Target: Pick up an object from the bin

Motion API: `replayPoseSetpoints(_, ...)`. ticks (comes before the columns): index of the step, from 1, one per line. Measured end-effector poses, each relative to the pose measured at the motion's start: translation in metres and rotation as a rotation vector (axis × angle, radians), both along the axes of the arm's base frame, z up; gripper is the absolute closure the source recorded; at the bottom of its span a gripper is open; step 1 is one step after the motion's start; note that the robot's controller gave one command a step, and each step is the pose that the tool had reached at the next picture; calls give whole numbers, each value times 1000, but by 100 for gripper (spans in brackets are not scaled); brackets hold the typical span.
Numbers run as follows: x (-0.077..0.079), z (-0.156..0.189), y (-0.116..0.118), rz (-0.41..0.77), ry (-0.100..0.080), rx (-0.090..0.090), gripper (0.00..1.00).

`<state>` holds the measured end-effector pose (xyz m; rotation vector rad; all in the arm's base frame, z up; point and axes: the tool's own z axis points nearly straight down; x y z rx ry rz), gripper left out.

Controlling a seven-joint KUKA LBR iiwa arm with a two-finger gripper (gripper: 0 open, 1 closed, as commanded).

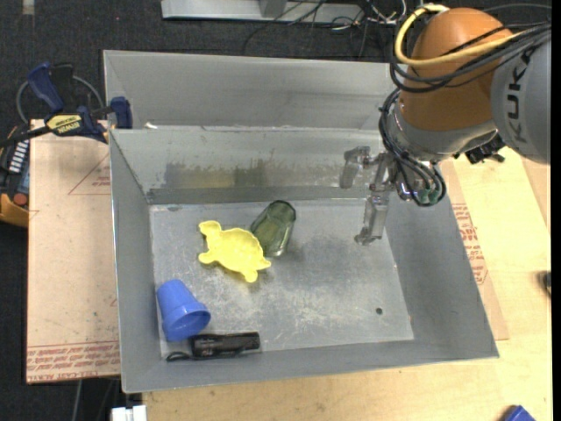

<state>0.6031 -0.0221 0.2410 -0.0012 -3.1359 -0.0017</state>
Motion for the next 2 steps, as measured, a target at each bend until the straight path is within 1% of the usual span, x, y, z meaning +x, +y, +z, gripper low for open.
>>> replayPoseSetpoints(1, 1, 5, 0, 1, -8, 0, 0)
replayPoseSetpoints(2, 20, -124, -3, -38, -8, 1, 0)
